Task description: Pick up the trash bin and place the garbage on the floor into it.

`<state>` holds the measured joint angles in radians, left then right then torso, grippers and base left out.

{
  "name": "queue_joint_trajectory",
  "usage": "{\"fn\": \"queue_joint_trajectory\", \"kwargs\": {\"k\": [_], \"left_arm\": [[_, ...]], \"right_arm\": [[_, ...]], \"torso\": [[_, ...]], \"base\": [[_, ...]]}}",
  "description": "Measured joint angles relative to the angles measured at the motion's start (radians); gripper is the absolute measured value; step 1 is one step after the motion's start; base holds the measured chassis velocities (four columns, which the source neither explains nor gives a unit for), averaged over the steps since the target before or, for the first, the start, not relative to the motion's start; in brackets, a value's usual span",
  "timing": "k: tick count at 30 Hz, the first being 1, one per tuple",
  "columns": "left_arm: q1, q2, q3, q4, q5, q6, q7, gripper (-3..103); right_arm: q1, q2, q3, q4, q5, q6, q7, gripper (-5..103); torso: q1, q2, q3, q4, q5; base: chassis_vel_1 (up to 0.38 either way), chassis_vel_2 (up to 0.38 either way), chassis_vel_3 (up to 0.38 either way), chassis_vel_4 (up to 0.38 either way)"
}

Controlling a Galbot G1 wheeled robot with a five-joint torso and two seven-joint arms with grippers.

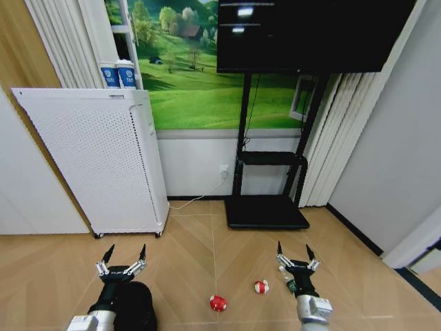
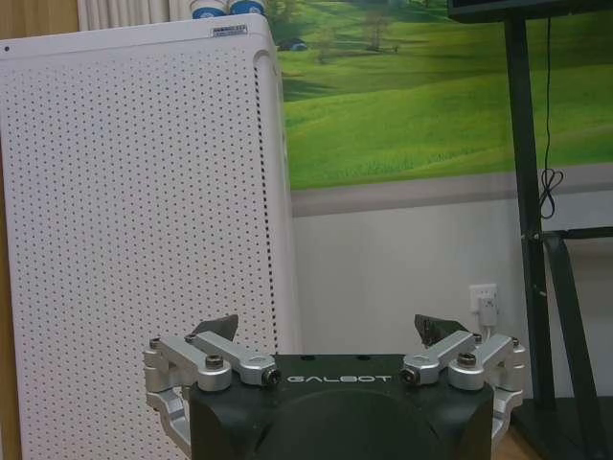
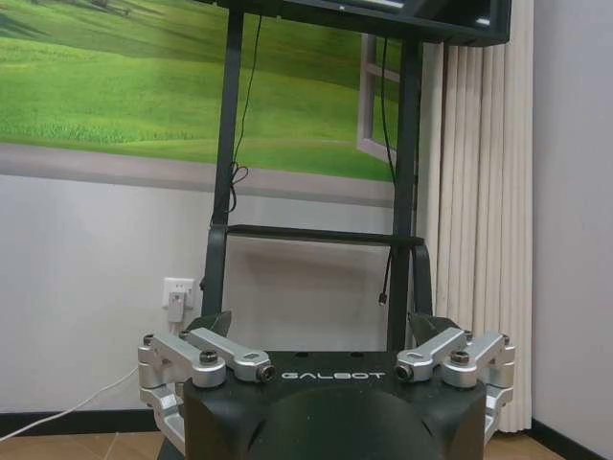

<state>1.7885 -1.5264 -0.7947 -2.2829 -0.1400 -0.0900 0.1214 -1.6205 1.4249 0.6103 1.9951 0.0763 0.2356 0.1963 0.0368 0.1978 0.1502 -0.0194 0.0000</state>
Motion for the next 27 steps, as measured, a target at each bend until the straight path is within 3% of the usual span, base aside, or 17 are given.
{"fn": "queue_joint_trajectory", "kwargs": {"k": [27], "left_arm": [[0.005, -0.001, 0.006, 0.005, 0.009, -0.001, 0.000, 100]], "right_arm": [[0.004, -0.002, 0.000, -0.015, -0.004, 0.008, 0.005, 100]], "torso": [[-0.020, -0.104, -0.084, 0.0000, 0.0000]], "base": [[0.000, 0.000, 0.000, 0.000]]}}
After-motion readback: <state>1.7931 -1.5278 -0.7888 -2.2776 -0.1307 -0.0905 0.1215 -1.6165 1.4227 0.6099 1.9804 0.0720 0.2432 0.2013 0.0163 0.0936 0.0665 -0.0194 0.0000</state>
